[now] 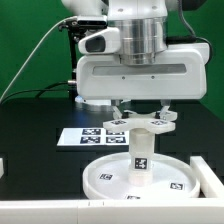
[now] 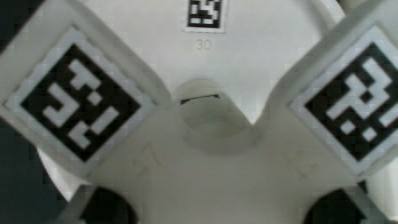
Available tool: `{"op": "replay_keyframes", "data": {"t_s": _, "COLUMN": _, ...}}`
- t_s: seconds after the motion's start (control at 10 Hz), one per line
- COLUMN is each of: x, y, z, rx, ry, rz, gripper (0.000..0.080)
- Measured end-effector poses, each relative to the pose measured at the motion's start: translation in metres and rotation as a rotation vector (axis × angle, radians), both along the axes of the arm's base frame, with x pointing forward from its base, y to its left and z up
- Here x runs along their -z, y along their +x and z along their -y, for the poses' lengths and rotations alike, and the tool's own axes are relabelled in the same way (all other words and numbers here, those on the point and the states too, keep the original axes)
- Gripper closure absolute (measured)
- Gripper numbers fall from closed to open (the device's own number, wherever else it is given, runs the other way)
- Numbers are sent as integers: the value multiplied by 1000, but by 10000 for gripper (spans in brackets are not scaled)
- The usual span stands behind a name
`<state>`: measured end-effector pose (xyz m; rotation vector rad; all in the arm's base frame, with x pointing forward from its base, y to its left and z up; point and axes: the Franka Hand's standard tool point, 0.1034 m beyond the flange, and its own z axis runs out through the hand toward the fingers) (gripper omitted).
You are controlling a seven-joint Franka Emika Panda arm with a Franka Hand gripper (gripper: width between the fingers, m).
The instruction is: Assemble round table
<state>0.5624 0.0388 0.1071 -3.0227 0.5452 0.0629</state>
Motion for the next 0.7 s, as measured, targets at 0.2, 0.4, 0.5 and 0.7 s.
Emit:
{"op": "replay_keyframes", "data": {"t_s": 0.2, "x": 0, "y": 0, "z": -2, "rx": 273, "ry": -7, "rz": -17, "gripper": 354}}
{"op": "replay_keyframes", "data": {"t_s": 0.4, "x": 1, "y": 0, "z": -2, "rx": 487, "ry": -12, "rz": -12, "gripper": 354}}
{"op": "replay_keyframes", "data": {"t_s": 0.5, "x": 0, "y": 0, "z": -1, "rx": 530, "ry": -10, "rz": -6, "gripper": 354}}
{"op": "replay_keyframes", "data": {"t_s": 0.7, "x": 1, "y": 0, "z": -1, "rx": 600, "ry": -11, "rz": -7, "gripper": 286}}
